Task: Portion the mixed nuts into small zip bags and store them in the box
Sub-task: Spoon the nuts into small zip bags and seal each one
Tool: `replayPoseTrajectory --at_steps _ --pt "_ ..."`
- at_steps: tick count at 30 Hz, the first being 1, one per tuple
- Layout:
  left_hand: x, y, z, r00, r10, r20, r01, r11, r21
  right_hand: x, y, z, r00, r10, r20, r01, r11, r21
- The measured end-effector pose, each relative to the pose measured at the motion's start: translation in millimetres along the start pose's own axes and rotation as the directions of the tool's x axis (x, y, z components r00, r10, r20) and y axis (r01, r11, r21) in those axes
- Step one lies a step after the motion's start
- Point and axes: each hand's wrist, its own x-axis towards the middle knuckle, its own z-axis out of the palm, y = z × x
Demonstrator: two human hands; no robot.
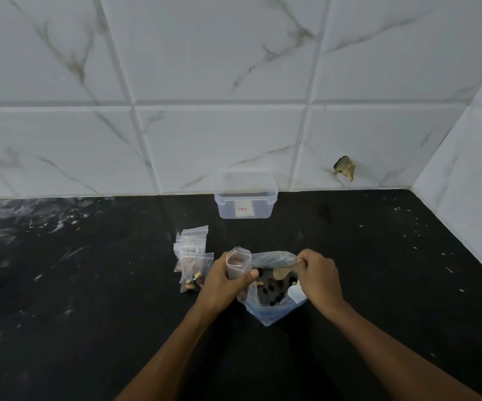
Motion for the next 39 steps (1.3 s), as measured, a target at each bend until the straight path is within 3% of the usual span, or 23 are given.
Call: replayPoseTrajectory --at_steps 4,13,17,23,34,39 --pt "3 -2 0 0.998 -0.038 0.047 0.042 0.997 -0.07 0 1 7 0.996 0.025 0.081 -0.027 0.999 0.027" --pt "2 2 3 0.993 -0.073 0.089 0.086 0.984 -0.154 -10 -14 27 0.954 0.178 0.241 -0.236 0.942 0.24" --pt "0 3 4 0.993 -0.069 0.093 0.08 0.99 -0.114 -9 -26 34 0.891 0.248 0.38 -0.384 0.858 0.342" --pt "0 3 0 0.993 -0.072 0.098 0.082 0.991 -0.109 -3 -24 30 0.807 0.375 0.456 -0.577 0.668 0.47" --pt "1 6 -10 0.995 -0.093 0.043 0.097 0.992 -0.086 -1 -6 -12 0.74 0.449 0.5 -0.672 0.475 0.568" --pt "-1 17 -10 0.999 0.004 -0.042 -0.002 0.999 0.047 0 -9 -44 0.795 0.357 0.491 -0.607 0.484 0.63"
